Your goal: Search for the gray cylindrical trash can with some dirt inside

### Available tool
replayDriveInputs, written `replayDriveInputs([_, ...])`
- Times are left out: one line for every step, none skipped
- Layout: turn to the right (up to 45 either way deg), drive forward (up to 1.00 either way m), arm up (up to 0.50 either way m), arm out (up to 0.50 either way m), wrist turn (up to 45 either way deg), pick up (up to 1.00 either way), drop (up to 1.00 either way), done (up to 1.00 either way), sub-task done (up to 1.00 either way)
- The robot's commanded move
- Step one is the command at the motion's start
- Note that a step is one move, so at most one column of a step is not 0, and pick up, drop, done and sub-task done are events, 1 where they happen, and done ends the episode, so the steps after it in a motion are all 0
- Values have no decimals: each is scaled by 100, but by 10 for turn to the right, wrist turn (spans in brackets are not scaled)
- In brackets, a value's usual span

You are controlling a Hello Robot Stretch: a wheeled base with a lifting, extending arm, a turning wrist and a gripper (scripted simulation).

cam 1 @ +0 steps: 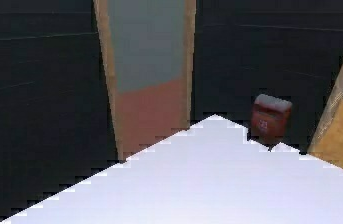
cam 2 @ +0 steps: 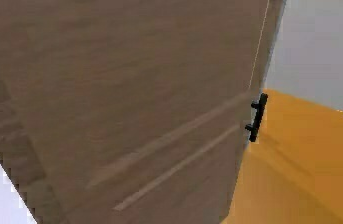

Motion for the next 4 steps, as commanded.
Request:
replayDriveInputs([0,45,0,0,0,0,0,0,0])
replayDriveInputs([300,0,0,0,0,0,0,0,0])
replayDriveInputs([0,70,0,0,0,0,0,0,0])
replayDriveInputs([450,0,0,0,0,0,0,0,0])
